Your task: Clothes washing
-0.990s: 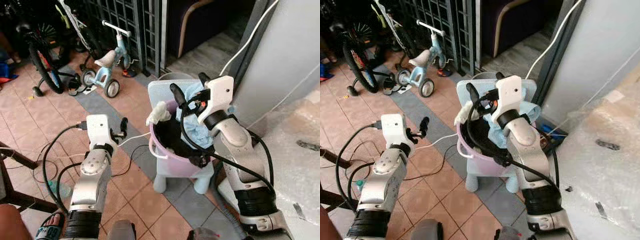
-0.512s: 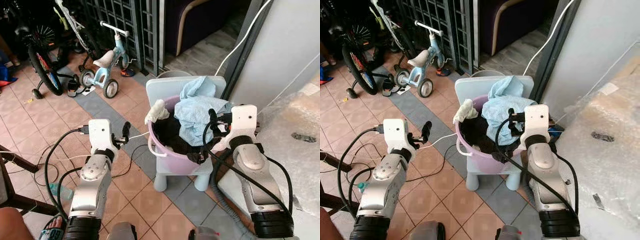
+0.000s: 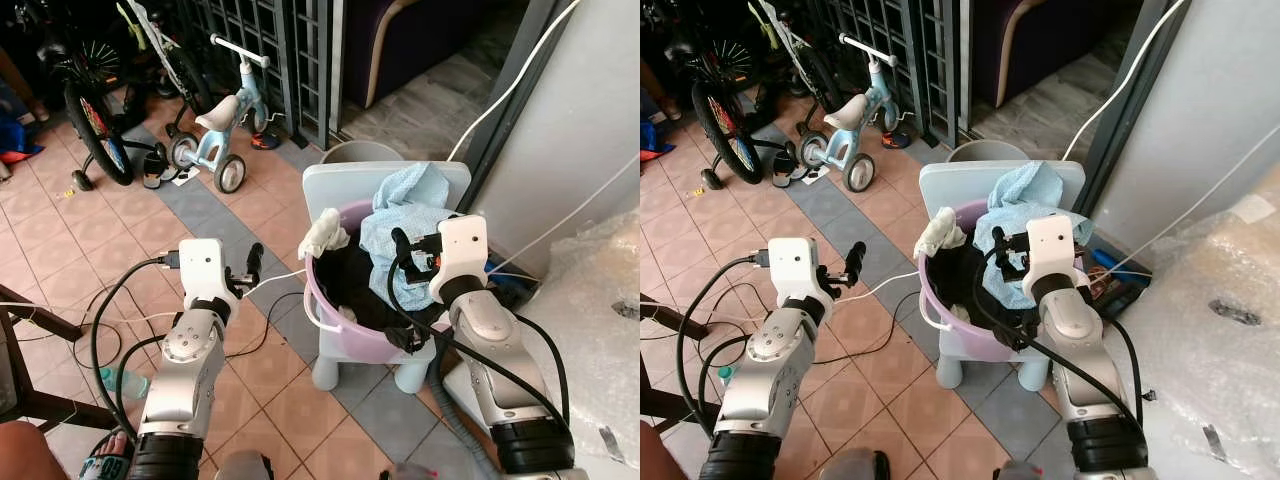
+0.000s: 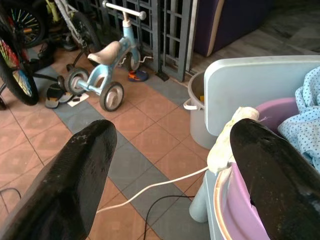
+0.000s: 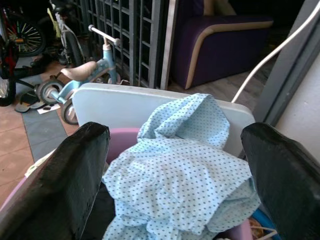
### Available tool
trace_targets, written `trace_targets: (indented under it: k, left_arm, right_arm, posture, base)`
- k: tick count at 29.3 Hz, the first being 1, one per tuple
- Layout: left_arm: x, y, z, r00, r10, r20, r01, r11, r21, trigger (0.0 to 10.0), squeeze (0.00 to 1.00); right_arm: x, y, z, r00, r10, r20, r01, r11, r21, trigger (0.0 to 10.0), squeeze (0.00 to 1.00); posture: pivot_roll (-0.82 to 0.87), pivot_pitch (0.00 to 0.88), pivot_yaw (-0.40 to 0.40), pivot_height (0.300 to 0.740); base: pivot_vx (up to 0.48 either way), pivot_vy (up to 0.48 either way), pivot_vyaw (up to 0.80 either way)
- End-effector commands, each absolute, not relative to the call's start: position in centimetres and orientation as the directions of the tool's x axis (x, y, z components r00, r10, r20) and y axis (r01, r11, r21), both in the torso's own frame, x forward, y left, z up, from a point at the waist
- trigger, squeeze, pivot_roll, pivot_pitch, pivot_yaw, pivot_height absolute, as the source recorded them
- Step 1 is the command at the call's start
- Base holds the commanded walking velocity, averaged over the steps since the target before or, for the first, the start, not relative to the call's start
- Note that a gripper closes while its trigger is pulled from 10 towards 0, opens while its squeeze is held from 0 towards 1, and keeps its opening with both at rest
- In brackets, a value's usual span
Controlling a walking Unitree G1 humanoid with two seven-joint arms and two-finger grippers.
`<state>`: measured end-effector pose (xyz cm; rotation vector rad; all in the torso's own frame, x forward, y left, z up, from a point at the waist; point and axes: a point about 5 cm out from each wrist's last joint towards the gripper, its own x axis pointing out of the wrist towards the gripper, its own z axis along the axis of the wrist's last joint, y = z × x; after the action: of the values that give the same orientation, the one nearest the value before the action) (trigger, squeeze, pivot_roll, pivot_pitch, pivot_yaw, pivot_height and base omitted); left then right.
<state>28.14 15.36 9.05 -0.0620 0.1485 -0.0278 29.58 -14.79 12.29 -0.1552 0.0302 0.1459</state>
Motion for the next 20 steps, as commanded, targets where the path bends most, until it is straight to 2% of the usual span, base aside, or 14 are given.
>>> trace_targets:
  k: [1, 3, 6, 8, 15, 20]
  left_arm:
    - [28.2, 14.1, 9.2, 0.987, -0.074, -0.142, 0.063, 0.995, -0.079, 10.0, 0.00]
    - [28.2, 14.1, 9.2, 0.987, -0.075, -0.140, 0.064, 0.995, -0.079, 10.0, 0.00]
    - [28.2, 14.0, 9.2, 0.987, -0.078, -0.144, 0.067, 0.995, -0.080, 10.0, 0.00]
    - [28.2, 14.0, 9.2, 0.986, -0.076, -0.148, 0.064, 0.994, -0.083, 10.0, 0.00]
    - [28.1, 14.2, 9.1, 0.985, -0.037, -0.170, 0.024, 0.996, -0.081, 10.0, 0.00]
    - [27.2, 14.7, 8.4, 0.972, -0.026, -0.233, 0.014, 0.999, -0.052, 10.0, 0.00]
  right_arm:
    - [29.6, -15.8, 12.0, 0.995, 0.089, -0.049, -0.098, 0.966, -0.238, 10.0, 0.00]
    - [29.7, -15.8, 12.0, 0.996, 0.076, -0.045, -0.085, 0.956, -0.280, 10.0, 0.00]
    - [29.5, -15.6, 11.4, 0.994, 0.060, -0.090, -0.074, 0.986, -0.151, 10.0, 0.00]
    - [29.5, -15.6, 11.2, 0.995, 0.058, -0.083, -0.075, 0.975, -0.210, 10.0, 0.00]
    - [29.0, -14.4, 9.4, 0.958, 0.187, -0.217, -0.228, 0.957, -0.182, 10.0, 0.00]
    - [29.9, -12.7, 8.2, 0.908, 0.303, -0.289, -0.365, 0.911, -0.193, 10.0, 0.00]
  posture:
    - [-0.02, 0.099, 0.042, 0.740]
    - [-0.02, 0.100, 0.042, 0.740]
    - [-0.02, 0.103, 0.043, 0.740]
    - [-0.02, 0.103, 0.041, 0.740]
    - [0.00, 0.111, 0.037, 0.740]
    - [0.05, 0.129, 0.033, 0.740]
  base:
    - [0.480, 0.000, 0.00]
    - [0.480, 0.000, 0.00]
    - [0.480, 0.000, 0.00]
    - [0.424, 0.000, 0.00]
    - [0.000, 0.000, 0.00]
    - [0.000, 0.000, 0.00]
